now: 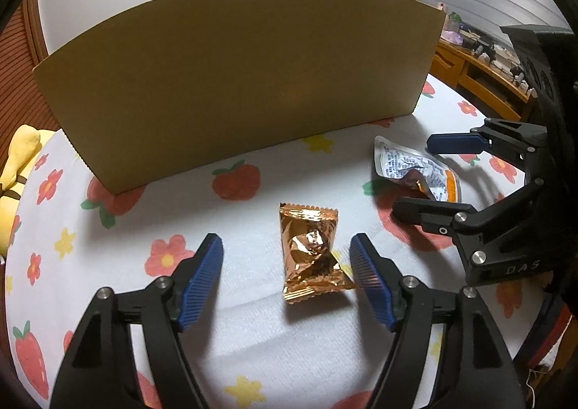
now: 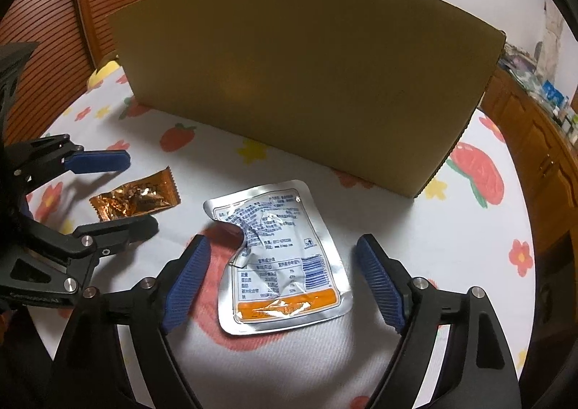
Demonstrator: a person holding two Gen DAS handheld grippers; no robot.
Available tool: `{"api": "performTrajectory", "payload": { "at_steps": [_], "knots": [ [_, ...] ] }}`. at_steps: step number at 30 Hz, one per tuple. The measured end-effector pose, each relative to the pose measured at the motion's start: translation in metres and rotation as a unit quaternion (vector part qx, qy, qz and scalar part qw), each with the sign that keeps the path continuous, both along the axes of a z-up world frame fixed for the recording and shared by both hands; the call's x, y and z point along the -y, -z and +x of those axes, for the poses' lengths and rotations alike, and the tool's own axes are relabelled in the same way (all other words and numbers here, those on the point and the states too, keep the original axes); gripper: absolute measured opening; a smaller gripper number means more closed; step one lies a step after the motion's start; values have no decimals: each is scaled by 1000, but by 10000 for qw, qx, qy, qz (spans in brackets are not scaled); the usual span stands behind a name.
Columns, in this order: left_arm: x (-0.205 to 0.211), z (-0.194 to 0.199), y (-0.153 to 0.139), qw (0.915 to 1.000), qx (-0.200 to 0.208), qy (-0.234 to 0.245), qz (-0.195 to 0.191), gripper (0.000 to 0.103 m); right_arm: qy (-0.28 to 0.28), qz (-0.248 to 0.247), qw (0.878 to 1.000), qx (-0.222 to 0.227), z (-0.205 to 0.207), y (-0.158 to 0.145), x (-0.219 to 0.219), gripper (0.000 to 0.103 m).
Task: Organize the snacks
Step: 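Grasp the gold-foil snack with the left tool while the right tool grasps the silver pouch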
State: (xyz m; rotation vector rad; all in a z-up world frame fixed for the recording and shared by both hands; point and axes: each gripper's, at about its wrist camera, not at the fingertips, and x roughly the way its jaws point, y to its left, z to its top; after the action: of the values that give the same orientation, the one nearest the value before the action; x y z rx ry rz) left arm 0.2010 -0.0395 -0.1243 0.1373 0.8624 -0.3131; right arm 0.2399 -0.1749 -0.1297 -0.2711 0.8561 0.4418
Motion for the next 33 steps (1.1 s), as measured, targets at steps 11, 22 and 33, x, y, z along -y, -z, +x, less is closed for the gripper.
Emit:
{"api": "performTrajectory", "payload": {
  "at_steps": [11, 22, 33],
  "knots": [
    [-3, -2, 2, 9997, -191, 123, 63, 95, 5, 8, 10000, -13, 3, 0, -1, 87],
    [-10, -4, -3, 9998, -149, 68, -116, 72, 5, 10, 10000, -14, 2, 0, -1, 88],
    [0, 6, -7, 9995, -139, 202, -203, 41, 6, 9, 10000, -14, 2, 0, -1, 88]
  ]
}}
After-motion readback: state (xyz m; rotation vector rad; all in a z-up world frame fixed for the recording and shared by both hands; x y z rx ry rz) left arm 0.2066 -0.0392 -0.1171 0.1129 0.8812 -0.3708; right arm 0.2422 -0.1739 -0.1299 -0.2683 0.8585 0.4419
